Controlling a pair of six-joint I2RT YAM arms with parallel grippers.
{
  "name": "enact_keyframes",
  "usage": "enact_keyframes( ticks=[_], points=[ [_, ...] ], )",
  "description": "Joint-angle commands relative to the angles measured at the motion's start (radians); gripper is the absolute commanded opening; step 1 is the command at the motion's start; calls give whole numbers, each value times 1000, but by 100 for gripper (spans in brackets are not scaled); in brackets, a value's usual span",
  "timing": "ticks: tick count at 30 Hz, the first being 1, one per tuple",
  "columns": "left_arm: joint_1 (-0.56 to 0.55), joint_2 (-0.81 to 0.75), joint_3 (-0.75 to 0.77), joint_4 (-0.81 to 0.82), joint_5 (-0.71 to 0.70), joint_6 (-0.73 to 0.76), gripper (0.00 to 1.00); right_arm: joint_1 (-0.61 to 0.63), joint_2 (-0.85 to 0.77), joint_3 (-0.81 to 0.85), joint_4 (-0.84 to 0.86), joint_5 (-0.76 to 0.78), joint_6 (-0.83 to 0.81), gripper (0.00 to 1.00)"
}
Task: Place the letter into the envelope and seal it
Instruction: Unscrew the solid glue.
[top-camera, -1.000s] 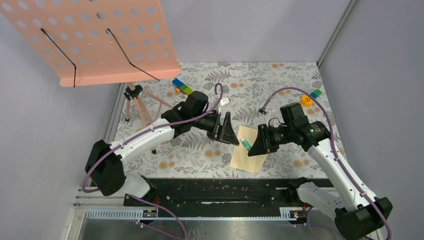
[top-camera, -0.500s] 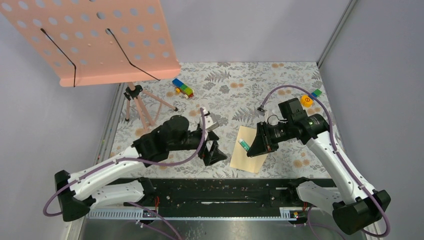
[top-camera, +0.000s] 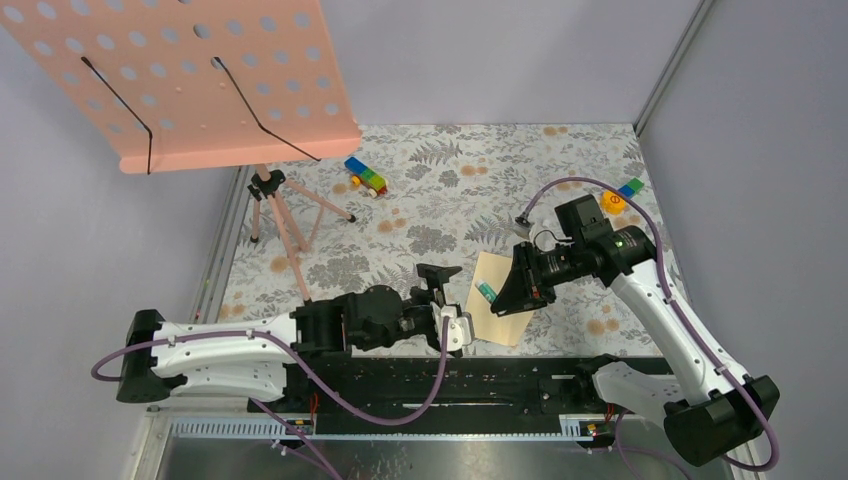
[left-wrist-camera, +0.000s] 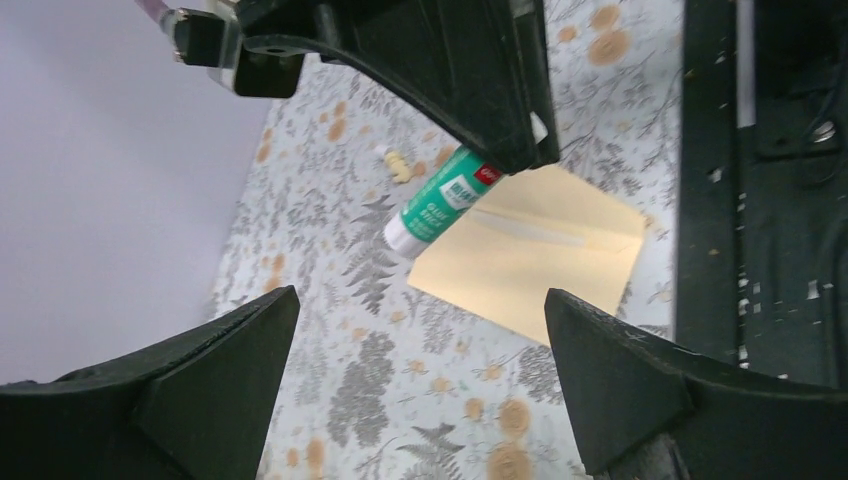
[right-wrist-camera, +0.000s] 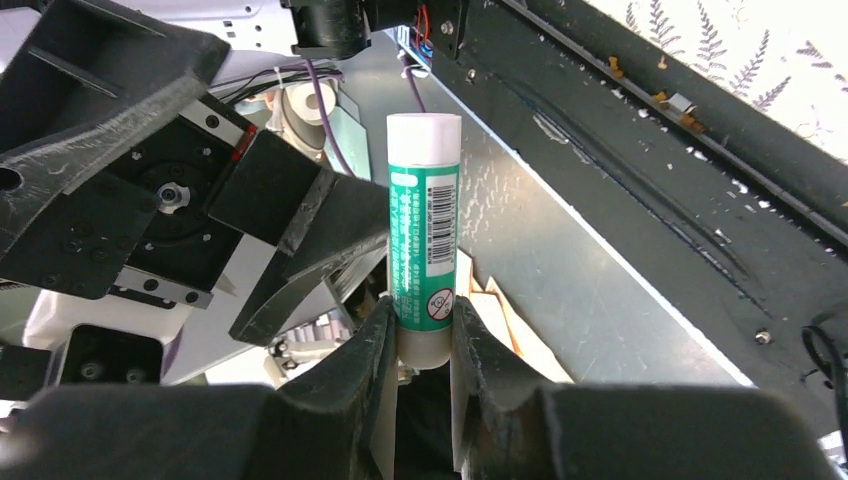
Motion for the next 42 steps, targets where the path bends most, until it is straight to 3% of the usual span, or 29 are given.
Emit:
enact_keyframes(
  ticks=[1, 7, 14, 20, 32, 42],
  points=[
    [-6, -7, 36, 60, -55, 138, 96, -2, -19, -24, 23, -69, 112, 0],
    [-27, 22, 35, 103, -39, 209, 89, -1, -2, -2, -87, -38, 103, 0],
    [-29, 46, 33, 127, 87, 196, 84, -1, 34, 22, -133, -55, 165, 0],
    [-29, 95, 35, 172, 121, 143, 77, -1, 26, 15, -96, -76, 290, 0],
    [-26, 174, 48, 268, 88, 90, 77, -1, -11, -13, -45, -81, 451, 0],
    [-24, 191, 54, 302, 54, 51, 51, -2, -6, -34, -34, -104, 442, 0]
  ],
)
